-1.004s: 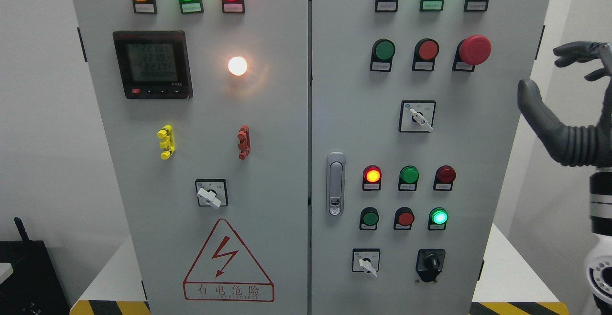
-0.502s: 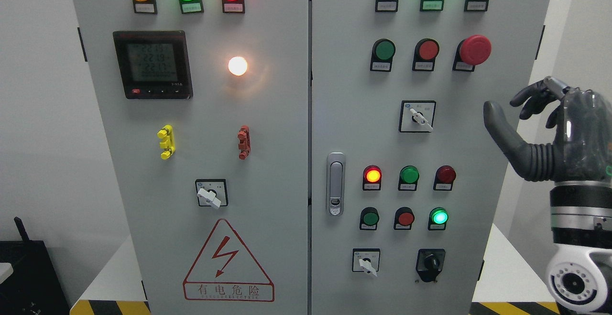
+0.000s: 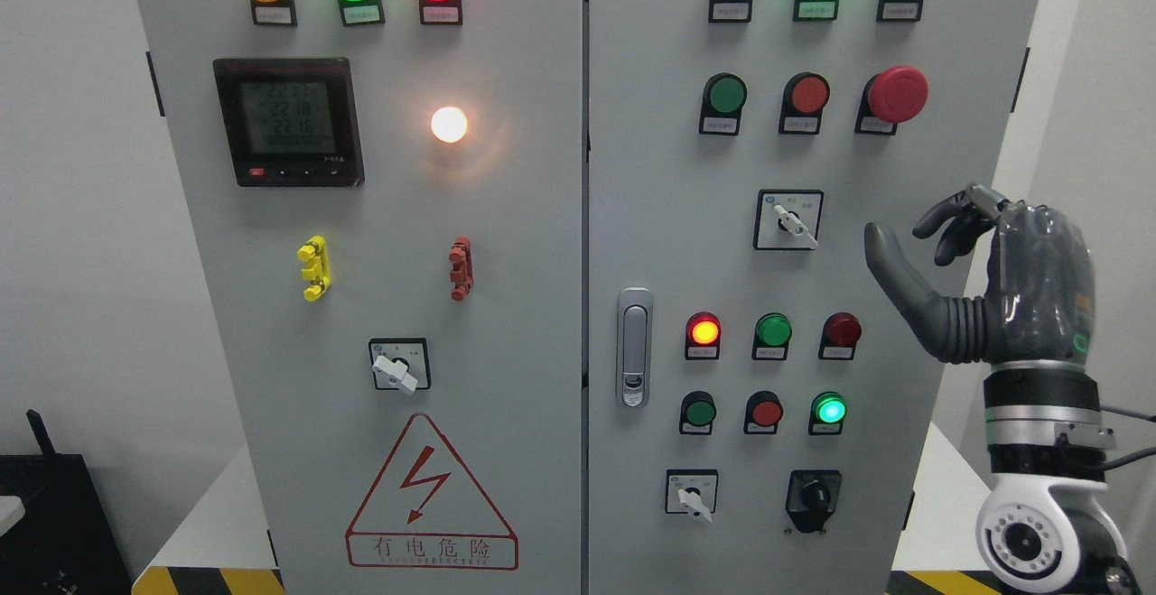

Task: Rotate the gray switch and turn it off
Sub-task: 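Move the right hand toward the grey rotary switch, pinching thumb and finger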

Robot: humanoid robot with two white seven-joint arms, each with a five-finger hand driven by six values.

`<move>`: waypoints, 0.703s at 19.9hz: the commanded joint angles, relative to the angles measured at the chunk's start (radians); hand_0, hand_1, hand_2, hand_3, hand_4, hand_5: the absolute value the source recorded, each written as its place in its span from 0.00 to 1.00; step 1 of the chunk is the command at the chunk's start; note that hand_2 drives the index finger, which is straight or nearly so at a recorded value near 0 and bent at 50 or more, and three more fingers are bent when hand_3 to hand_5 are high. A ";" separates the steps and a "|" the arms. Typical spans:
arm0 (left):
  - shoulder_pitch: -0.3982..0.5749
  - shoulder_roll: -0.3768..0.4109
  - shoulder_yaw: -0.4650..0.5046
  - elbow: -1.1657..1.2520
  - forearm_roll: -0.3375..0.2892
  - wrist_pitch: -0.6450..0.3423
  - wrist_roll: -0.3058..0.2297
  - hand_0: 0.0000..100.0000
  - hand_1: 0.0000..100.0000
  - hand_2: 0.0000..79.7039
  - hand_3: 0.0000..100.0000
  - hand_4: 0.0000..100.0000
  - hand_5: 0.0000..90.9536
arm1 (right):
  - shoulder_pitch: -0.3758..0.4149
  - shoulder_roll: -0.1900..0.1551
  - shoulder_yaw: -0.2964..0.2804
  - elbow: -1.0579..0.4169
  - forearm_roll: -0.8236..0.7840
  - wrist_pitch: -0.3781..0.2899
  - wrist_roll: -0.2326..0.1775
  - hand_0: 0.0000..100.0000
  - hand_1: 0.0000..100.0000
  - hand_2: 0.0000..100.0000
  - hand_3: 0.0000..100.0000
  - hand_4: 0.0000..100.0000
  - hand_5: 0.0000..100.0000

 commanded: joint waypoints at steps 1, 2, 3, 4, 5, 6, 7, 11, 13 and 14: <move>0.001 0.000 0.032 0.023 -0.008 0.001 0.001 0.12 0.39 0.00 0.00 0.00 0.00 | -0.007 0.062 0.053 0.034 0.025 0.011 0.003 0.10 0.27 0.62 0.88 0.83 1.00; 0.000 0.000 0.032 0.023 -0.008 0.001 -0.001 0.12 0.39 0.00 0.00 0.00 0.00 | -0.013 0.062 0.060 0.037 0.025 0.012 0.003 0.10 0.27 0.62 0.88 0.83 1.00; 0.000 0.000 0.032 0.023 -0.008 0.001 0.001 0.12 0.39 0.00 0.00 0.00 0.00 | -0.015 0.062 0.068 0.037 0.026 0.015 0.004 0.10 0.27 0.62 0.88 0.83 1.00; 0.000 0.000 0.032 0.023 -0.008 0.001 0.001 0.12 0.39 0.00 0.00 0.00 0.00 | -0.015 0.062 0.073 0.037 0.035 0.020 0.004 0.10 0.28 0.62 0.88 0.83 1.00; 0.000 0.000 0.032 0.023 -0.008 0.001 -0.001 0.12 0.39 0.00 0.00 0.00 0.00 | -0.015 0.064 0.074 0.037 0.049 0.022 0.004 0.10 0.28 0.62 0.88 0.83 1.00; 0.000 0.000 0.031 0.023 -0.008 0.001 -0.001 0.12 0.39 0.00 0.00 0.00 0.00 | -0.020 0.064 0.076 0.037 0.052 0.023 0.004 0.10 0.28 0.62 0.88 0.83 1.00; 0.000 0.000 0.032 0.023 -0.008 0.001 -0.001 0.12 0.39 0.00 0.00 0.00 0.00 | -0.024 0.067 0.083 0.040 0.052 0.025 0.004 0.10 0.28 0.62 0.88 0.83 1.00; 0.000 0.000 0.032 0.023 -0.008 0.001 -0.001 0.12 0.39 0.00 0.00 0.00 0.00 | -0.041 0.074 0.087 0.051 0.057 0.026 0.006 0.10 0.29 0.61 0.88 0.83 1.00; 0.000 0.000 0.032 0.023 -0.008 0.001 -0.001 0.12 0.39 0.00 0.00 0.00 0.00 | -0.043 0.074 0.087 0.051 0.061 0.026 0.007 0.09 0.30 0.60 0.88 0.83 1.00; 0.000 0.000 0.032 0.023 -0.008 0.001 0.001 0.12 0.39 0.00 0.00 0.00 0.00 | -0.043 0.076 0.087 0.049 0.063 0.026 0.009 0.09 0.30 0.60 0.88 0.83 1.00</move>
